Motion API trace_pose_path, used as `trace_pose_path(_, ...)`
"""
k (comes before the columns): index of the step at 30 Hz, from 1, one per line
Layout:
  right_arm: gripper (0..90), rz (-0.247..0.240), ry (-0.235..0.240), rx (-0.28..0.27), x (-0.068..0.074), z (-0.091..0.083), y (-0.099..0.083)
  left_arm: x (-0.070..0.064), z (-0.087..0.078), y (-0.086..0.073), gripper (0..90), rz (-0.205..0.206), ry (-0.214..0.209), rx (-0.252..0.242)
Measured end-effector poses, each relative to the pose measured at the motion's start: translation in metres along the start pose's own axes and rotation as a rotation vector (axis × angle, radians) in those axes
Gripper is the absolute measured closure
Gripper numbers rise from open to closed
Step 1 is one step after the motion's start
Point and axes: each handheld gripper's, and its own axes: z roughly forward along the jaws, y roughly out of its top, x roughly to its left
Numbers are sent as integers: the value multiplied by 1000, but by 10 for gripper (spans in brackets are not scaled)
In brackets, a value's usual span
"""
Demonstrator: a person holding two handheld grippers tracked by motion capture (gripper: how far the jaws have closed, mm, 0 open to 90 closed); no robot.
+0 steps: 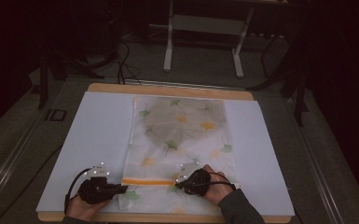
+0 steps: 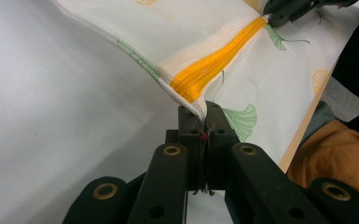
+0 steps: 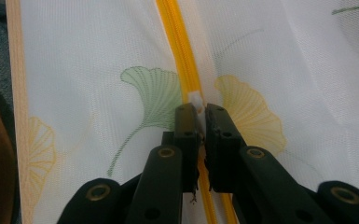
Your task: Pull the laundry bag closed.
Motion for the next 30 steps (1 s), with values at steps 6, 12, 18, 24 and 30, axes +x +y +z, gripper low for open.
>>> trace_pose_path(6, 843, 5, -1, 3, -1, -1, -3, 0, 0, 0, 881, -1, 0, 0)
trace_pose_path(12, 843, 10, -1, -1, -1, -4, -6, 0, 0, 0, 881, -1, 1, 0)
trace_pose_path(18, 843, 9, -2, 5, -1, -7, -8, 0, 0, 0, 881, -2, -1, -2)
trace_pose_path(24, 843, 14, -7, 10, -2, -10, -12, 1, -1, 0, 881, -2, 3, -4)
trace_pose_path(30, 843, 25, -15, 13, -4, -15, -20, 1, -1, -1, 881, -3, 4, -3)
